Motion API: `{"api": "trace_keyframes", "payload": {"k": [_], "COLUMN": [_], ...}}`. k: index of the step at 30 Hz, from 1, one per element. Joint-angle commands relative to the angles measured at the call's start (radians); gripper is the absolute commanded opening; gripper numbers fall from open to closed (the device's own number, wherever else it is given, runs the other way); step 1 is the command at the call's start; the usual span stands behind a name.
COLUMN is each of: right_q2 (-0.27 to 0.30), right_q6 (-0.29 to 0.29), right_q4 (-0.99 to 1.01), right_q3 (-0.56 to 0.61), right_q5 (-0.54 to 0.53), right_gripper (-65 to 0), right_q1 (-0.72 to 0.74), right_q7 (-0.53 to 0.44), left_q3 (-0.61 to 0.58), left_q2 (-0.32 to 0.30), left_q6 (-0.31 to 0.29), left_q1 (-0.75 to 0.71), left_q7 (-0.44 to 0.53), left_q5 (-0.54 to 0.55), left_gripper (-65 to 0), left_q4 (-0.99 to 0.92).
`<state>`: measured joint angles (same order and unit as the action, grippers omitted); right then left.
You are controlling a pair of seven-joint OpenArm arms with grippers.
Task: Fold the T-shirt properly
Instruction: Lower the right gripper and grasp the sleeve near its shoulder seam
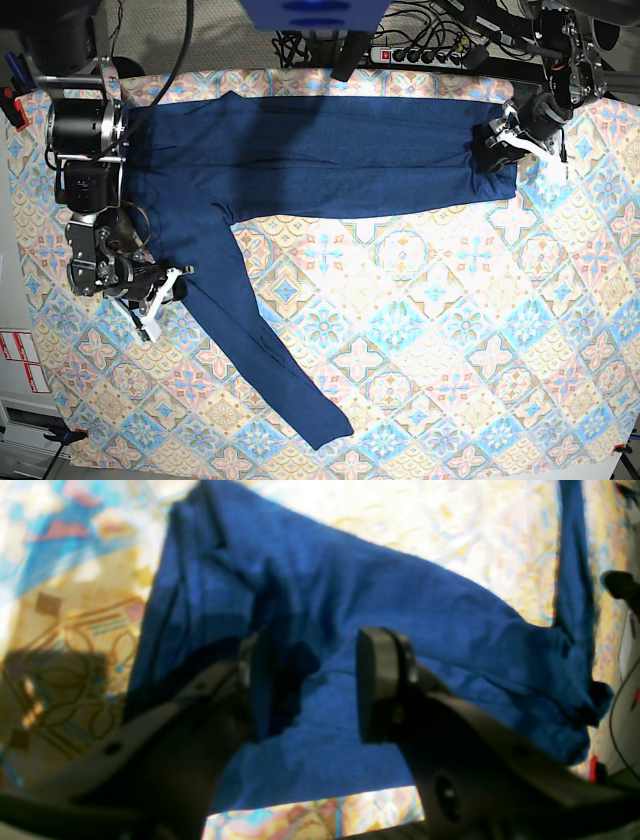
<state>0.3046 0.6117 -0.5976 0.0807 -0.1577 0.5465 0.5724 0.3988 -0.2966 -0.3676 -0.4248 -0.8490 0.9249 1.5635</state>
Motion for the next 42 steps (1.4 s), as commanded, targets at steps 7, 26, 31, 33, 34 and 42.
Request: {"api": "trace_keyframes", "payload": {"k": [7,26,31,33,34,42], "right_q2": [-0.014,-0.014,-0.006,-0.005,-0.005,-0.006], "right_q6": [0.001,0.086,0.086,0.086,0.086,0.086], "right_q4": [0.107,0.078,-0.127,-0.261,-0.335,-0.873], "right_q3": [0.043,0.201,0.000,-0.069,-0.091,-0.155], "right_q5": [-0.007,-0.012,-0.012,-0.012,-0.012,-0.013], "right_gripper": [-49.3,-64.5,-64.5,-64.5,-64.5,-64.5], "right_q1": [0.033,0.002,-0.136,-0.207,-0.239,-0.500], "right_q7": [-0.098,-0.062,0.005,0.073,0.105,0.308], "left_q3": [0.005,0.005,0.005,0.005,0.005,0.001], "left_q2": [-0.013,-0.013,-0.013,-0.013,-0.013,-0.011], "left_q6": [-0.008,-0.009,-0.009,-0.009,-0.009,-0.009], "left_q1": [0.001,-0.019,-0.015,-0.013,-0.012,0.001], "left_q7": [0.015,0.015,0.015,0.017,0.017,0.018], "left_q5": [0.018,0.018,0.018,0.018,0.018,0.013], "left_gripper": [-38.8,-39.6,-39.6,-39.6,-39.6,-39.6], "left_q4": [0.031,0.031,0.031,0.031,0.031,0.031]}}
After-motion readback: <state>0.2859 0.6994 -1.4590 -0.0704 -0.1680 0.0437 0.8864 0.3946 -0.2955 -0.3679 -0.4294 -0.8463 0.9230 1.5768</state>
